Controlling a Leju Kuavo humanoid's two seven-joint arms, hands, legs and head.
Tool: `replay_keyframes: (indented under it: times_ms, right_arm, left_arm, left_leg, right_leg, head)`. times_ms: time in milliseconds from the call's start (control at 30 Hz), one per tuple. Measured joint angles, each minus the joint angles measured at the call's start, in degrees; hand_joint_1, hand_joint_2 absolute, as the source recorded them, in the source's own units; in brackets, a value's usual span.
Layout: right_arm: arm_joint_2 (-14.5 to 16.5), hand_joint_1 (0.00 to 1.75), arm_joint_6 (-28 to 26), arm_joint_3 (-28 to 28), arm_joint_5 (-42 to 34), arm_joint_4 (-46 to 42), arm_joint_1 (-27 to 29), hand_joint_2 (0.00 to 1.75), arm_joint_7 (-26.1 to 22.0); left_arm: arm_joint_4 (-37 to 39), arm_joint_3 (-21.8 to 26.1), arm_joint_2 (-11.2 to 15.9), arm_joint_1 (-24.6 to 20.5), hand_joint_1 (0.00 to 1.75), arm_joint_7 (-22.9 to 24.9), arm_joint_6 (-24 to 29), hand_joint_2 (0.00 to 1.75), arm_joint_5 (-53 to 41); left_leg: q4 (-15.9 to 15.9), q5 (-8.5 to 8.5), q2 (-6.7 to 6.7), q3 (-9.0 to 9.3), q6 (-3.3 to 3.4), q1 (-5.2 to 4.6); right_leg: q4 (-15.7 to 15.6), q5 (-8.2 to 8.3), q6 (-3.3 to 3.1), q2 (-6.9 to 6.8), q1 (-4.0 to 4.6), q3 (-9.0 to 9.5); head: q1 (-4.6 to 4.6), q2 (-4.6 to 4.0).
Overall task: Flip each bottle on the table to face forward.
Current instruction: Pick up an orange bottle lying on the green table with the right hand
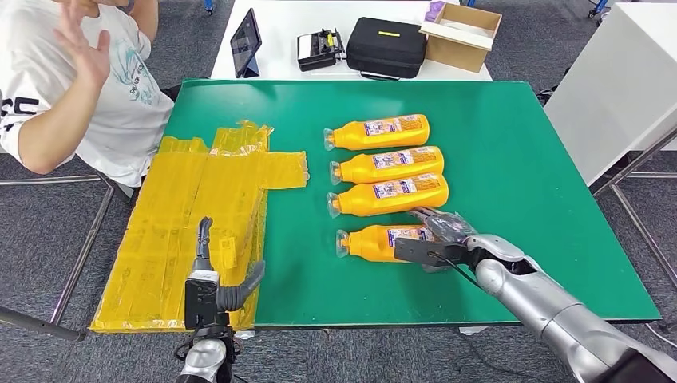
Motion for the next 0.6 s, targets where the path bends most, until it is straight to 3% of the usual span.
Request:
replay_keyframes:
  times_ms: [333,367,467,500,600]
  right_arm:
    - [1.6,0.0,-1.3,0.5,0.1,2.2,-0.6,1.75,-0.3]
    - [1.9,0.2,-1.6,0.5,0.2,2.5,-0.5,1.75,-0.5]
    - [2.7,1.46,-2.2,0.7,0.8,3.4,-0.4,1.75,-1.1]
    - [2.9,1.7,-2.2,0.7,0.9,3.7,-0.5,1.75,-1.2]
    - [3.0,1.75,-1.7,0.9,1.0,4.0,-0.7,1.75,-1.4]
  left_arm:
    - [0.4,-0.2,0.0,-0.1,0.0,0.5,0.3,1.75,-0.6]
    - [0.4,-0.2,0.0,-0.2,0.0,0.7,0.3,1.75,-0.8]
    - [0.6,-0.6,0.0,-0.4,0.0,1.1,0.5,1.75,-1.0]
    - [0.7,-0.6,0.0,-0.5,0.0,1.1,0.5,1.75,-0.9]
    - [0.8,-0.7,0.0,-0.6,0.0,1.1,0.4,1.75,-0.6]
  left_leg:
    - [0.0,0.0,0.01,0.34,0.0,0.01]
    - [0.0,-0.01,0.02,0.38,0.0,0.01]
    - [0.0,-0.01,0.02,0.51,0.0,0.02]
    - [0.0,-0.02,0.02,0.55,0.0,0.02]
    - [0.0,-0.02,0.01,0.63,0.0,0.02]
  right_leg:
    - [0.0,0.0,0.0,0.01,0.01,0.3]
    - [0.0,0.0,0.0,0.01,0.02,0.34]
    - [0.0,0.0,0.0,0.02,0.03,0.46]
    - [0.0,0.0,0.0,0.02,0.03,0.49]
    - [0.0,0.0,0.0,0.02,0.03,0.56]
  head:
    - [-0.01,0.0]
    - [0.0,0.0]
    - [0.0,0.0]
    - [-0.01,0.0]
    - [-0.01,0.0]
